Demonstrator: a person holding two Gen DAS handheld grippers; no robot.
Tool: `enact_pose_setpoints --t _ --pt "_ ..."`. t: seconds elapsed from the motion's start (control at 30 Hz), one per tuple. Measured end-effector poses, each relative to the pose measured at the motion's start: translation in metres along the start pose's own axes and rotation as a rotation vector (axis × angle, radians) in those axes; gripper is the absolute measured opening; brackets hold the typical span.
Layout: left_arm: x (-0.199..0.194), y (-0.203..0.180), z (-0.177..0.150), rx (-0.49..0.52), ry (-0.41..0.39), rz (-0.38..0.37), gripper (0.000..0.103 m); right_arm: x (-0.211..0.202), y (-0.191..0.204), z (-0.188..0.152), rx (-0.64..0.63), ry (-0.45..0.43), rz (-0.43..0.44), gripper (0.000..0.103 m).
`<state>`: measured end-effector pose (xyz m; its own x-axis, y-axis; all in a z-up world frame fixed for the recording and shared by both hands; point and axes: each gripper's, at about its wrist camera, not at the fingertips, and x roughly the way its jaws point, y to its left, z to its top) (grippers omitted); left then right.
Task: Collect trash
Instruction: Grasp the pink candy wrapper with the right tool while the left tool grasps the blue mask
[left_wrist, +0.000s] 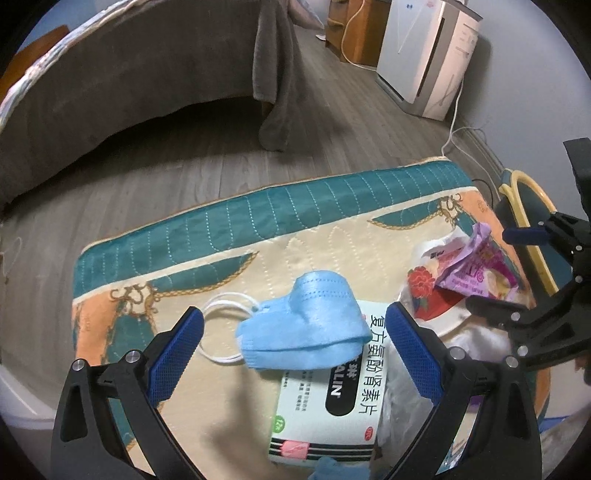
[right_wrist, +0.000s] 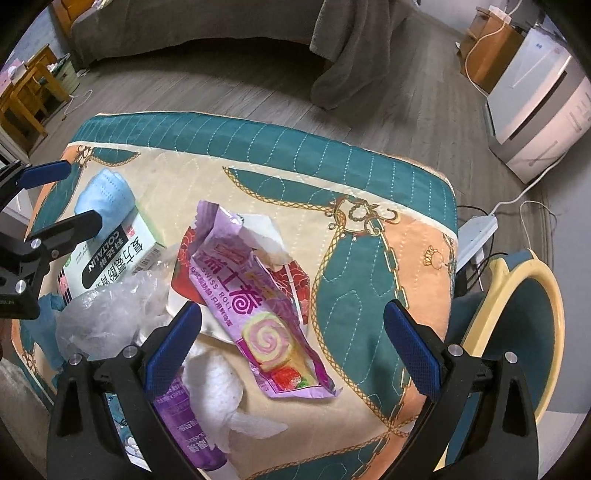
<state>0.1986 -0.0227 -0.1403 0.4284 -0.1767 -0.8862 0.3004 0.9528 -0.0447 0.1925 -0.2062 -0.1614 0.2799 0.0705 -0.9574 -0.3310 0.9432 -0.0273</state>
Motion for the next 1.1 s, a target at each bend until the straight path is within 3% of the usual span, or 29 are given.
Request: enact_pose_setpoints --t 0.2,0.27,0.33,0.47,0.6,0.63,0.73,0.8,0.97,1.1 --pt "0.006 -0.002 0.003 0.000 0.018 -0.021 0.095 0.002 0.001 0.002 0.000 0.008 0.022 0.089" --pt "0.007 -0.004 0.006 -0.001 0.026 -0.036 0.093 0.002 0.001 0.004 0.001 0.010 0.036 0.081" --pt "0.008 -0.005 0.006 -0.004 0.036 -0.057 0.077 0.000 0.002 0.004 0.006 0.010 0.053 0.073" --pt "0.010 -0.012 0.002 0.026 0.068 -0.067 0.064 -0.004 0.003 0.003 0.009 0.007 0.082 0.053" --pt "0.007 -0.015 -0.003 0.059 0.075 -0.033 0.052 -0.014 0.007 0.003 0.018 -0.009 0.083 0.041" --pt "0.006 -0.015 -0.003 0.059 0.072 -0.026 0.045 -0.016 0.007 0.002 0.023 -0.014 0.081 0.036" --pt "-0.002 -0.012 -0.004 0.053 0.058 -0.019 0.032 -0.027 0.005 0.001 0.043 -0.039 0.083 0.035" --pt "-0.008 -0.011 -0.006 0.051 0.043 -0.016 0.029 -0.034 0.003 -0.001 0.054 -0.056 0.082 0.034" --pt "-0.049 -0.010 -0.001 0.058 -0.094 0.037 0.028 -0.062 -0.001 -0.004 0.091 -0.120 0.072 0.034" --pt "-0.078 -0.016 0.006 0.030 -0.172 0.010 0.028 -0.092 -0.006 -0.013 0.128 -0.171 0.064 0.034"
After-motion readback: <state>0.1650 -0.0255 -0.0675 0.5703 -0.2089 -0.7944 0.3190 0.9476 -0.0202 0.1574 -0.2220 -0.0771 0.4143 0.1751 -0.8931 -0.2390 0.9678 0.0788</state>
